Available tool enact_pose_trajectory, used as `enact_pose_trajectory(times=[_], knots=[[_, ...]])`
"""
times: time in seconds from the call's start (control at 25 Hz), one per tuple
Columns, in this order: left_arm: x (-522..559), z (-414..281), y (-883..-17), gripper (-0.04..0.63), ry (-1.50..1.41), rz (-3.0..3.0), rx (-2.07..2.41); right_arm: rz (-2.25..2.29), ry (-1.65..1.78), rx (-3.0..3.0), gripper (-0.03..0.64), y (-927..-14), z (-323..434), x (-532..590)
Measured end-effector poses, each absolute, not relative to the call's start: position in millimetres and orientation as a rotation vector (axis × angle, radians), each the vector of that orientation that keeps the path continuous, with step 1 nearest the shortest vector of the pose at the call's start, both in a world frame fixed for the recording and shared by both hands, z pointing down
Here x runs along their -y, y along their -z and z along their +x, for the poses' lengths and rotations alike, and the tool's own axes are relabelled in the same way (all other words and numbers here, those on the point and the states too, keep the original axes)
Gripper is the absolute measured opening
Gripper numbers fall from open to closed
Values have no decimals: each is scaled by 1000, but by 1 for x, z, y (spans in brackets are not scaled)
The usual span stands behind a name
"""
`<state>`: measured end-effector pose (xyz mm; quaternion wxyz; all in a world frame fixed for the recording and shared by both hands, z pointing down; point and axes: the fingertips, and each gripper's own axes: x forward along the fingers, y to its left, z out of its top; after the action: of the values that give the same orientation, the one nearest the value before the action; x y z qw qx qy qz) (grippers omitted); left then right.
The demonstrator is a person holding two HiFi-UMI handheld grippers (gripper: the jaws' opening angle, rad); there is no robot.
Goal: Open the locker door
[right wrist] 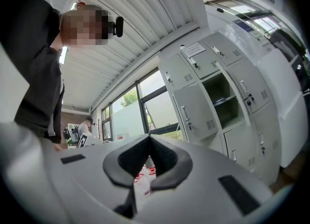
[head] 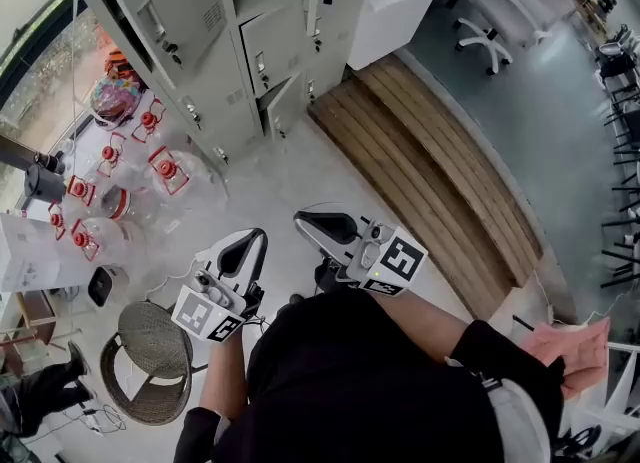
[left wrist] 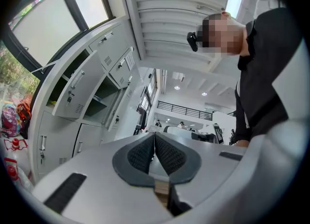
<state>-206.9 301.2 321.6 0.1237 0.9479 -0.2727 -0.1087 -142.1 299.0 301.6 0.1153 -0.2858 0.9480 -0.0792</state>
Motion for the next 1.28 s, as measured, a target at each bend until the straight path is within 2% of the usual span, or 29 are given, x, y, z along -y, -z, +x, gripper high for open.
enact_pose_trajectory(times=[0.36, 0.68, 1.0, 1.28], knots=[[-221, -165, -295, 17, 365, 2712, 905, -741, 289, -2777, 12, -291, -85, -213], [-168, -158, -333, 17, 345, 2589, 1030, -706, 345, -2813, 12, -324, -65, -146], [-115, -180, -358, 17, 319, 2571, 1036, -709, 413, -2848, 14, -361, -98, -94], [-57, -233, -383, 17, 345, 2505, 953, -835, 477, -2852, 14, -387, -152, -43]])
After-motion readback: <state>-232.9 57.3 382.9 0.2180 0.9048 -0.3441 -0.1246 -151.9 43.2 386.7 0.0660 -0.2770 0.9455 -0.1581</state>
